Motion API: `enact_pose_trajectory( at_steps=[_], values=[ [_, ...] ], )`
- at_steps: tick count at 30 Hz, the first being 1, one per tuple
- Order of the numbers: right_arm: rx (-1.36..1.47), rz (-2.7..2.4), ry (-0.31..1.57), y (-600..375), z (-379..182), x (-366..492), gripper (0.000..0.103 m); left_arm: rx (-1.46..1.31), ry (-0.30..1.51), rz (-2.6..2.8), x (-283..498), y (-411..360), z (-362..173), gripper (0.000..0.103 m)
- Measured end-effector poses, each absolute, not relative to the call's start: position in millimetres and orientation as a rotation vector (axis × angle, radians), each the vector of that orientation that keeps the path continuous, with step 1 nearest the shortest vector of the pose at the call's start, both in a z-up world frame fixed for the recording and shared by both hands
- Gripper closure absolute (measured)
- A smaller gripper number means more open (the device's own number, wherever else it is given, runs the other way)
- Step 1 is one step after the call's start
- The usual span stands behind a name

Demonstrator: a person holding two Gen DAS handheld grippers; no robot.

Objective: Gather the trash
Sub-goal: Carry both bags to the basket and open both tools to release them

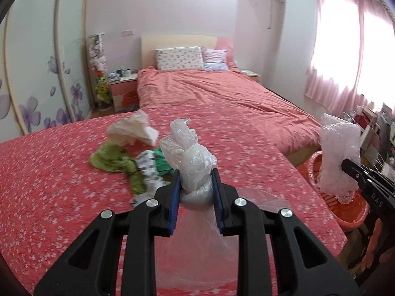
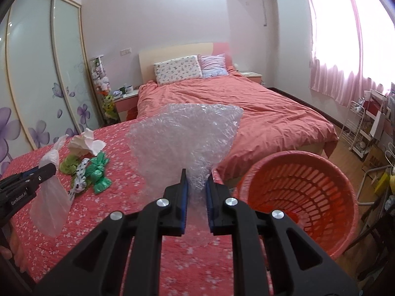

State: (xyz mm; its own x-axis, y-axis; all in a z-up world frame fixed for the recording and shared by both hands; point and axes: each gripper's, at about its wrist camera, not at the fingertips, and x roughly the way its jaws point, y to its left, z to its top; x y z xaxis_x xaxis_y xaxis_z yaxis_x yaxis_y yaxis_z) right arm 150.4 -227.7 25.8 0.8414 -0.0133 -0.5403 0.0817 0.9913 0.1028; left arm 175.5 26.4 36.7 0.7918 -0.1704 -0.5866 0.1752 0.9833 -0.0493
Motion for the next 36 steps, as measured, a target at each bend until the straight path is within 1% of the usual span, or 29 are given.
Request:
enact_pose_trajectory(
  at_steps=[18,36],
  values=[
    [0.182,-0.210,0.545,-309.3,16.2,124.5,0.088,0.049,0.665,-0.389,181.6,-68.5,26.6,0.078],
    [0.250,-0.363,0.544,-383.9,-7.4,112.1,0.088,0.098,0.682,-0.588,184.8,-171.3,9.6,0.078]
  ],
)
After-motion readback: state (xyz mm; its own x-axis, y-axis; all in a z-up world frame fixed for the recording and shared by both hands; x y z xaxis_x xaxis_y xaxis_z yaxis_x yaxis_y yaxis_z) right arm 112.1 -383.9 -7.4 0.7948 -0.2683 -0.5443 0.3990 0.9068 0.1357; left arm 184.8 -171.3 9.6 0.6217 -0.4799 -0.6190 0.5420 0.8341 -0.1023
